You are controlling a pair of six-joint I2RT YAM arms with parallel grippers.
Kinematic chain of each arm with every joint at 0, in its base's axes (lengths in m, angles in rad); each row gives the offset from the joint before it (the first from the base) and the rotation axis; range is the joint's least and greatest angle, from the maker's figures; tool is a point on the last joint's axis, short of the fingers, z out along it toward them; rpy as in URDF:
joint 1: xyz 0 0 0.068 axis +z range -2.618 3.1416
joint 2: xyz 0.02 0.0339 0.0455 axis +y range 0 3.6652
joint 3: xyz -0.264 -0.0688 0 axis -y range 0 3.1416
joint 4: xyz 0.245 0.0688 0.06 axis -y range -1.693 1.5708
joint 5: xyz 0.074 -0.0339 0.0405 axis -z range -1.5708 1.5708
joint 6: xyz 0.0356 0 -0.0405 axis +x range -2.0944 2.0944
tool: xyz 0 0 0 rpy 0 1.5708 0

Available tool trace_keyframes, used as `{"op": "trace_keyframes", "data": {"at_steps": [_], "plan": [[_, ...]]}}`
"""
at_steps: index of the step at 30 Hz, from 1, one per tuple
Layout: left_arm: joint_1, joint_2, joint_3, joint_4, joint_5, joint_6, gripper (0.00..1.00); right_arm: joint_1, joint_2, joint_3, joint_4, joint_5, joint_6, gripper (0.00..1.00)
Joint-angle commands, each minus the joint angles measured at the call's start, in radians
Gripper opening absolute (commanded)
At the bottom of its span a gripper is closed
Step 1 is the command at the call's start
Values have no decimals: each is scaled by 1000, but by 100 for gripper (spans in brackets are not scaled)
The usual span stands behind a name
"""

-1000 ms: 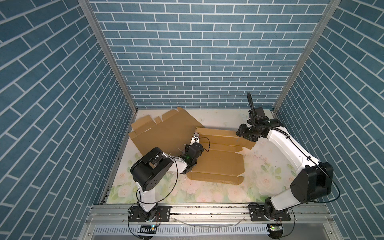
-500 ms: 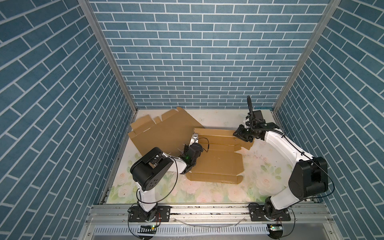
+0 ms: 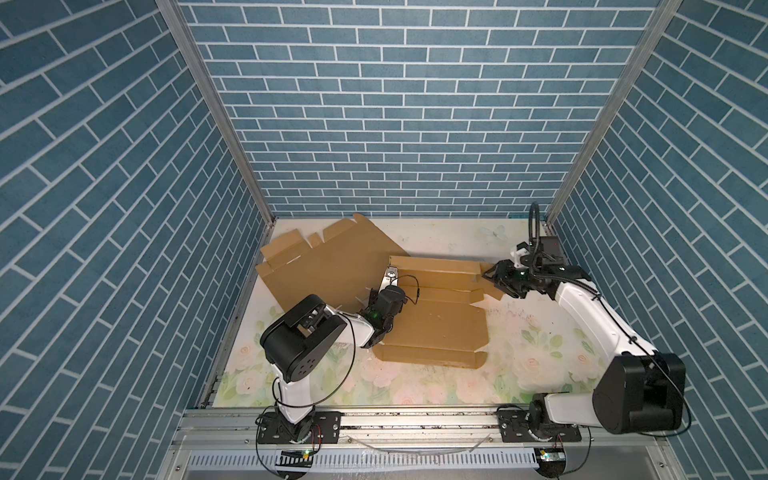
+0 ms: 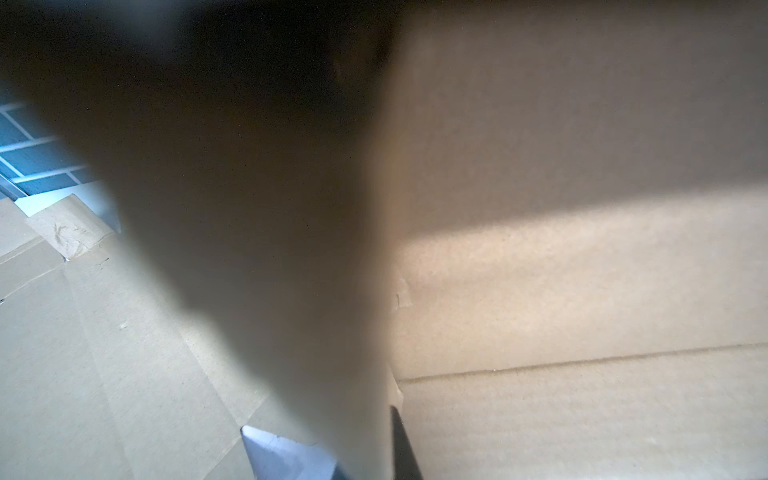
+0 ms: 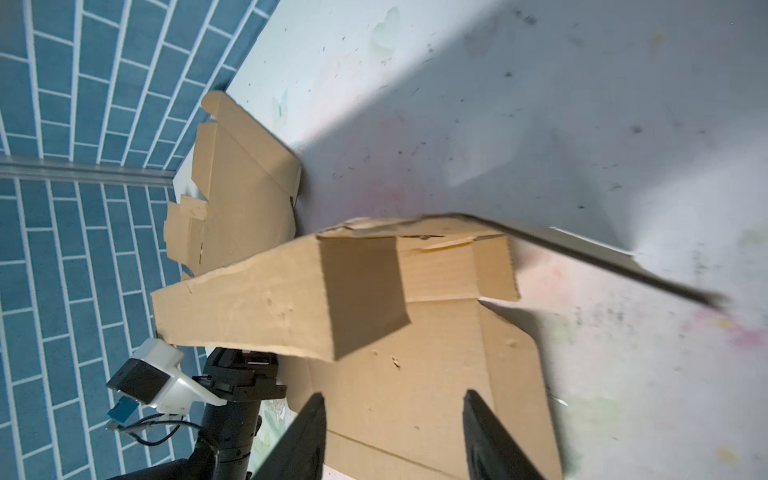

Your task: Fold the paper box

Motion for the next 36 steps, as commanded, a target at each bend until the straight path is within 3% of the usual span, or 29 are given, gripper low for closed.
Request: {"op": "trace_keyframes", "data": {"at_steps": [1,5,8,11,13,20,32,36], "plan": [[-7,-11,17,-57,-6,29,0,-20,-43,-90,-32,78,-35,43],[-6,-7,30,-74,-1,33,0,-1,-49,-200,83,247,6,19],[-6,0,44,-89,4,33,0,73,-39,-292,279,396,21,8],[-6,5,51,-100,6,33,0,121,4,-365,463,555,14,4],[-6,4,52,-103,7,34,0,125,46,-398,570,594,20,3],[-6,11,67,-126,12,39,0,137,208,-405,772,508,67,2],[-6,17,75,-132,19,42,0,214,281,-390,903,369,263,0],[-6,19,80,-137,18,42,0,214,291,-388,917,319,263,0]]}}
